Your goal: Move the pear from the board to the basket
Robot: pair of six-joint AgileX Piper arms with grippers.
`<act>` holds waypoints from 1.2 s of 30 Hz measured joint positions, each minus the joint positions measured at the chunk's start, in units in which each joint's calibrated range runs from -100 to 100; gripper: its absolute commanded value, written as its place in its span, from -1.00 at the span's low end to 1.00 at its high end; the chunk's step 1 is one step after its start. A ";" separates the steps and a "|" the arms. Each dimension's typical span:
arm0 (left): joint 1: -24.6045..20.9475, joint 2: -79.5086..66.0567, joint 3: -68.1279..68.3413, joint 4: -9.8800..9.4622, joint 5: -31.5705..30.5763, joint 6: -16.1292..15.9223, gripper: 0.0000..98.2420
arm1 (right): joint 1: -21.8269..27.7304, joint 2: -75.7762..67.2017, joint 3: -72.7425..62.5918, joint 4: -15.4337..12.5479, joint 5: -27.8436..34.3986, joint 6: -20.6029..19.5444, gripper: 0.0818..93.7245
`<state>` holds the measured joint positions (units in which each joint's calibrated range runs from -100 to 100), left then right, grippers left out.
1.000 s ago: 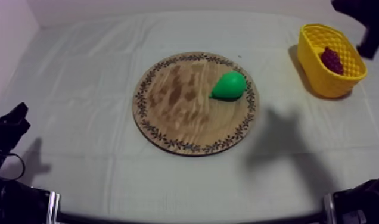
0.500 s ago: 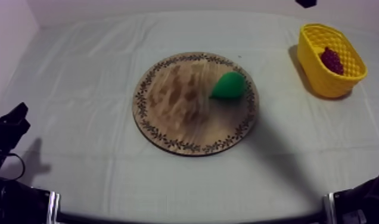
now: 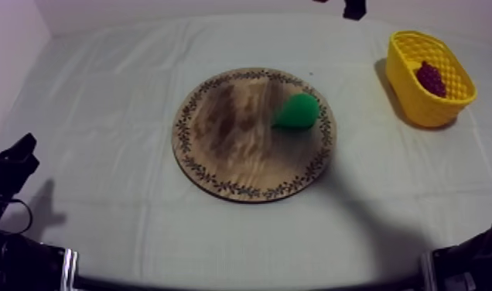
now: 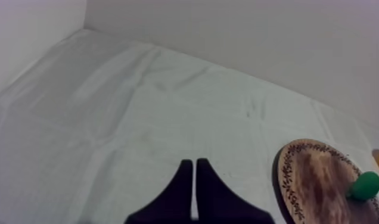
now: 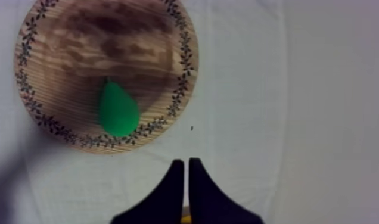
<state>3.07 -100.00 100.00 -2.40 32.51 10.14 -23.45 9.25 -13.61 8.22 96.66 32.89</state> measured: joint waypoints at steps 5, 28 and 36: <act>0.00 0.00 0.00 0.00 0.00 0.00 -1.00 | -0.26 3.54 1.86 0.85 1.02 0.49 -0.99; 0.00 0.00 0.00 0.00 0.00 0.00 -1.00 | -0.36 11.33 2.56 1.63 1.32 -2.11 0.18; 0.00 0.00 0.00 0.00 0.00 0.00 -1.00 | -0.60 11.89 3.00 1.56 1.25 -1.50 0.41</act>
<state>3.07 -100.00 100.00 -2.40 32.51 10.14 -24.05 21.14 -10.61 9.78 97.91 31.40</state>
